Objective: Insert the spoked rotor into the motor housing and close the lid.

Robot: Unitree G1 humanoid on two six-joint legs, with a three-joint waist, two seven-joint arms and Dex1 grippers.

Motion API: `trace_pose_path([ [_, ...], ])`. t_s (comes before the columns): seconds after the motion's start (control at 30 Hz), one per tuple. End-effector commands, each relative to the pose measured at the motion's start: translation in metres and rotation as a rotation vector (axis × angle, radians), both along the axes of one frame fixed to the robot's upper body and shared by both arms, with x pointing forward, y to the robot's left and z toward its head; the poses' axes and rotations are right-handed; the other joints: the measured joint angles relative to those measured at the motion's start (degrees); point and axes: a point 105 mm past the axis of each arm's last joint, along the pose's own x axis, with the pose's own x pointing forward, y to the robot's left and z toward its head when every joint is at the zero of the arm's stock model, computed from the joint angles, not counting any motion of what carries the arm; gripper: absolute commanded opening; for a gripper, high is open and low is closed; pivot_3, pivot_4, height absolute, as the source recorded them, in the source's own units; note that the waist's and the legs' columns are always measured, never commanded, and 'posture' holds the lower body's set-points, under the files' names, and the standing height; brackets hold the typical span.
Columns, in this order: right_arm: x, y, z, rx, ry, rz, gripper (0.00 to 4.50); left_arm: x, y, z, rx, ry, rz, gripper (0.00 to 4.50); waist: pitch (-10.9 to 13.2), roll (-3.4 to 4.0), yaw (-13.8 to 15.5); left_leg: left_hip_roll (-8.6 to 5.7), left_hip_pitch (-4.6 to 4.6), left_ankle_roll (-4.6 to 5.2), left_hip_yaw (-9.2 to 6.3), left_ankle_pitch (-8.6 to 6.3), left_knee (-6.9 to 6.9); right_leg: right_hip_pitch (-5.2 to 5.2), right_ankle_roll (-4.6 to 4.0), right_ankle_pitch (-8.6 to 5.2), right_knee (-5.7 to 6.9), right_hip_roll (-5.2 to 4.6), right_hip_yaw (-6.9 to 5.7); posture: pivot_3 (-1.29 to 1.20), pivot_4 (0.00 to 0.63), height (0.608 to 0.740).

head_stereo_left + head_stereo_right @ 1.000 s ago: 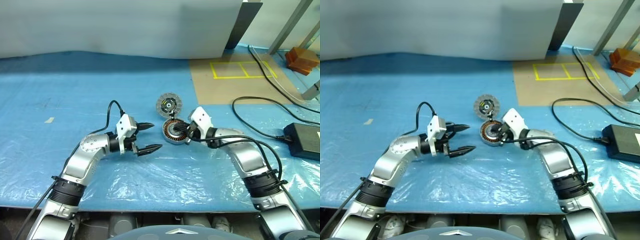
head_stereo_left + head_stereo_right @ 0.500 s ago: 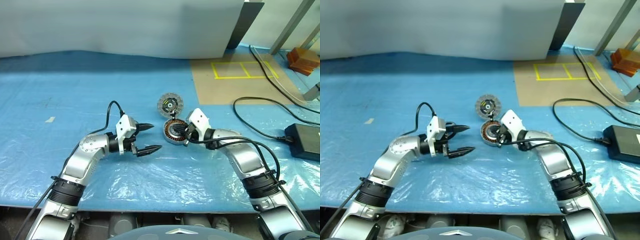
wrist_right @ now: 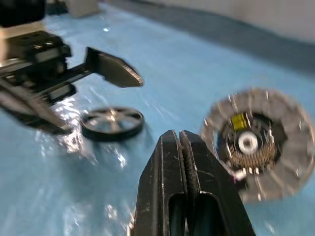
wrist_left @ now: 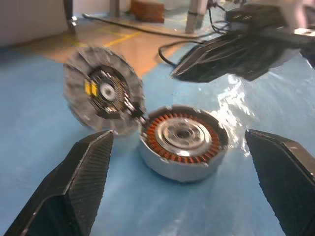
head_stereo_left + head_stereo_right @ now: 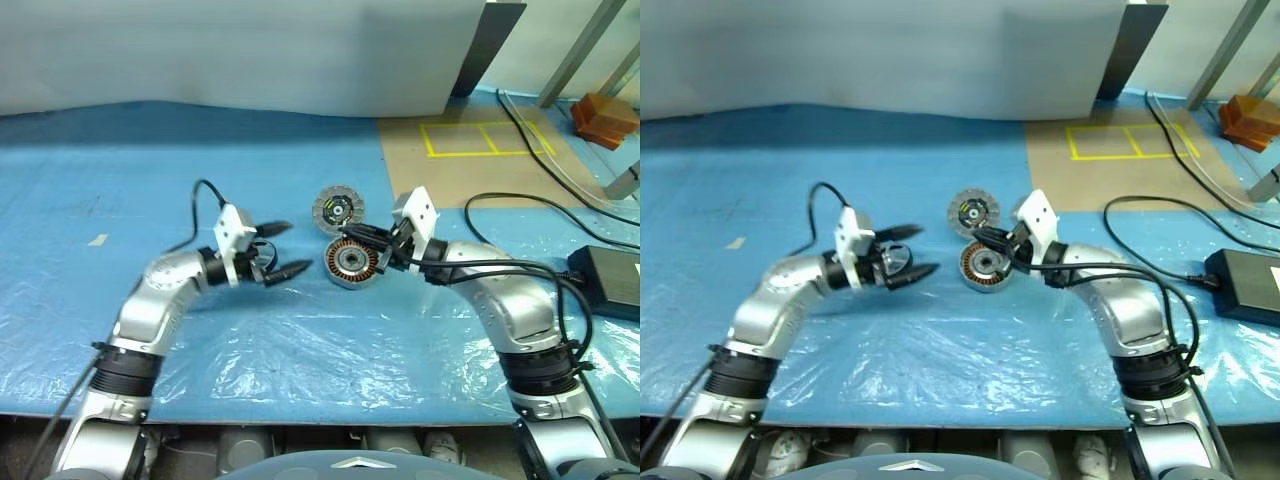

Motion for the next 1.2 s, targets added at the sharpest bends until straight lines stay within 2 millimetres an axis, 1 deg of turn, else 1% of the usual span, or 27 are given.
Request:
trace_pose_path([
  [0.03,-0.012,-0.003,0.001,-0.041,0.021,0.041,0.04,0.023,0.029,0.021,0.118,-0.085,0.116,4.50,0.00,0.00,0.25,-0.01,0.00,0.00,0.00,0.00,0.00,0.02,0.01,0.00,-0.03,-0.01,0.00,0.00,0.150,0.740],
  [0.07,-0.013,-0.006,-0.004,-0.057,0.035,0.036,0.04,0.030,0.037,0.024,0.159,-0.073,0.125,4.50,0.00,0.00,0.34,-0.03,0.00,0.00,-0.01,0.00,0.02,0.03,0.01,0.00,-0.03,-0.02,-0.01,0.00,0.150,0.740],
  [0.1,-0.012,-0.009,-0.009,-0.081,0.045,0.028,0.04,0.034,0.041,0.029,0.192,-0.071,0.110,4.50,0.00,0.00,0.43,-0.04,0.05,0.00,-0.01,0.00,0.04,0.03,0.02,0.01,-0.04,-0.03,0.00,0.00,0.150,0.740],
  [0.17,-0.013,-0.014,-0.017,-0.113,0.062,0.027,0.04,0.035,0.041,0.034,0.268,-0.081,0.051,4.50,0.00,0.00,0.55,-0.06,0.09,0.00,-0.02,0.00,0.07,0.02,0.03,0.01,-0.03,-0.06,0.00,0.00,0.150,0.740],
  [0.23,-0.013,-0.014,-0.020,-0.121,0.067,0.023,0.04,0.031,0.038,0.021,0.428,-0.054,-0.076,4.50,0.00,0.00,0.55,-0.09,0.10,0.00,-0.01,0.00,0.03,0.02,0.04,0.02,-0.07,-0.07,0.01,0.00,0.150,0.740],
  [0.27,-0.012,-0.014,-0.021,-0.122,0.068,0.018,0.04,0.032,0.036,0.017,0.484,-0.046,-0.111,4.50,0.00,0.00,0.55,-0.08,0.09,-0.01,-0.01,0.00,0.00,0.02,0.04,0.02,-0.09,-0.06,0.01,0.00,0.150,0.740],
  [0.33,-0.010,-0.014,-0.022,-0.125,0.067,0.011,0.04,0.035,0.034,0.013,0.531,-0.031,-0.137,4.50,0.00,0.00,0.56,-0.07,0.03,-0.01,-0.01,0.00,-0.05,0.02,0.06,0.02,-0.07,-0.06,0.01,0.00,0.150,0.740],
  [0.4,-0.009,-0.016,-0.025,-0.135,0.064,-0.008,0.04,0.030,0.027,0.012,0.562,-0.013,-0.232,4.50,0.00,0.00,0.51,-0.06,-0.01,-0.01,-0.01,0.00,-0.05,0.01,0.06,0.02,-0.06,-0.06,0.01,0.00,0.150,0.740],
  [0.43,-0.009,-0.018,-0.026,-0.137,0.065,-0.017,0.04,0.030,0.026,0.008,0.599,-0.003,-0.263,4.50,0.00,0.00,0.46,-0.06,-0.03,-0.01,-0.01,0.00,-0.04,0.00,0.07,0.03,-0.07,-0.05,0.00,0.00,0.150,0.740],
  [0.53,-0.010,-0.020,-0.031,-0.140,0.073,-0.037,0.04,0.034,0.027,-0.001,0.670,0.018,-0.287,4.50,0.00,0.00,0.60,-0.06,-0.06,-0.02,-0.01,0.01,-0.04,-0.01,0.07,0.03,-0.05,-0.05,0.00,0.00,0.150,0.740],
  [0.63,-0.012,-0.022,-0.037,-0.156,0.077,-0.058,0.04,0.042,0.032,-0.011,0.782,0.030,-0.283,4.50,0.00,0.00,0.73,-0.06,-0.07,-0.02,-0.01,0.01,-0.01,0.00,0.07,0.04,-0.05,-0.06,0.01,0.00,0.150,0.740],
  [0.7,-0.014,-0.022,-0.039,-0.150,0.083,-0.065,0.04,0.043,0.031,-0.008,0.811,0.011,-0.316,4.50,0.00,0.00,0.78,-0.07,-0.08,-0.02,-0.02,0.01,0.00,0.00,0.22,0.13,-0.05,-0.06,0.01,0.00,0.150,0.740],
  [0.8,-0.016,-0.022,-0.040,-0.140,0.087,-0.079,0.04,0.045,0.037,-0.010,0.878,-0.016,-0.340,4.50,0.01,-0.01,1.14,-0.06,-0.08,-0.02,-0.02,0.01,0.00,0.00,0.23,0.13,-0.05,-0.05,0.01,0.00,0.150,0.740],
  [1.0,-0.015,-0.023,-0.044,-0.146,0.086,-0.100,0.04,0.042,0.036,-0.023,0.872,0.021,-0.372,4.50,0.01,-0.01,1.53,-0.07,-0.10,-0.02,-0.02,0.00,0.00,0.00,0.23,0.14,-0.05,-0.08,0.00,0.00,0.150,0.740],
  [1.2,-0.014,-0.023,-0.047,-0.150,0.092,-0.104,0.04,0.039,0.037,-0.026,0.870,0.028,-0.379,4.50,0.01,-0.01,1.52,-0.06,-0.10,-0.02,-0.03,0.01,0.00,0.00,0.24,0.14,-0.02,-0.07,-0.01,0.00,0.150,0.740],
])
